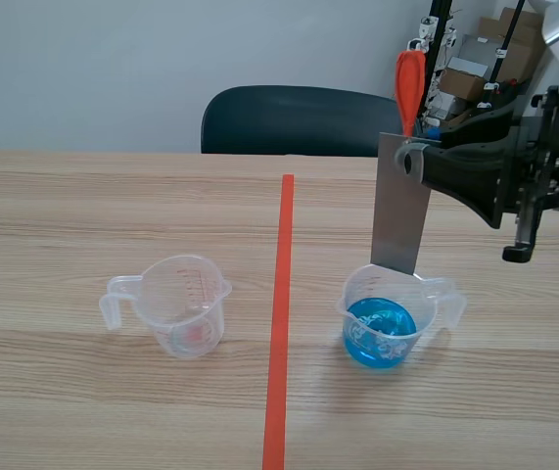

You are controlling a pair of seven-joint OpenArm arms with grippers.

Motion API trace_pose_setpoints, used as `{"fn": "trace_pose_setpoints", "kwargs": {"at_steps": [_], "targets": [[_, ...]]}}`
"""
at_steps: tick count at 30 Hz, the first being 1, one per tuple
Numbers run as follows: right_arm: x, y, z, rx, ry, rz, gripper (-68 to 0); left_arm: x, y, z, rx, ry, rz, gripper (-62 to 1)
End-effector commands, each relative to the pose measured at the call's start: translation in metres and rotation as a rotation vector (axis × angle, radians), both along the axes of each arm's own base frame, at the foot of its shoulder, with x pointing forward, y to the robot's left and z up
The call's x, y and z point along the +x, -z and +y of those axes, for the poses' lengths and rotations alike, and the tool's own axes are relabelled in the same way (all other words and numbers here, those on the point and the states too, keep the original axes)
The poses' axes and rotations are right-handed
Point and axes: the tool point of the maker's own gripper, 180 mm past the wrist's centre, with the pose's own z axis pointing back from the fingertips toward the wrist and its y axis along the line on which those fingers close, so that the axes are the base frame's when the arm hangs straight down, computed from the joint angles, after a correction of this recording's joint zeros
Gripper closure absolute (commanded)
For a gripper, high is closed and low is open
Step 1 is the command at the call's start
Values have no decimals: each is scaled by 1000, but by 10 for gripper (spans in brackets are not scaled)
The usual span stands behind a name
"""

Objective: Do the redox reaction experiment. raise the plate out of the solution

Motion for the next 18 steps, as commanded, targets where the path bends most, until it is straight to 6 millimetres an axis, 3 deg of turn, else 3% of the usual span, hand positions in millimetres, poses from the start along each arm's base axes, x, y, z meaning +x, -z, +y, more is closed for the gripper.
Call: {"fn": "trace_pose_setpoints", "kwargs": {"at_steps": [1, 10, 18], "targets": [[4, -21, 2, 34, -4, -43, -6, 14, -14, -2, -36, -2, -43, -26], [-8, -39, 9, 71, -64, -17, -6, 52, -29, -31, 19, 60, -56, -26], [-19, -48, 12, 50, -101, -32, -7, 65, -25, -76, 113, 153, -70, -26]]}}
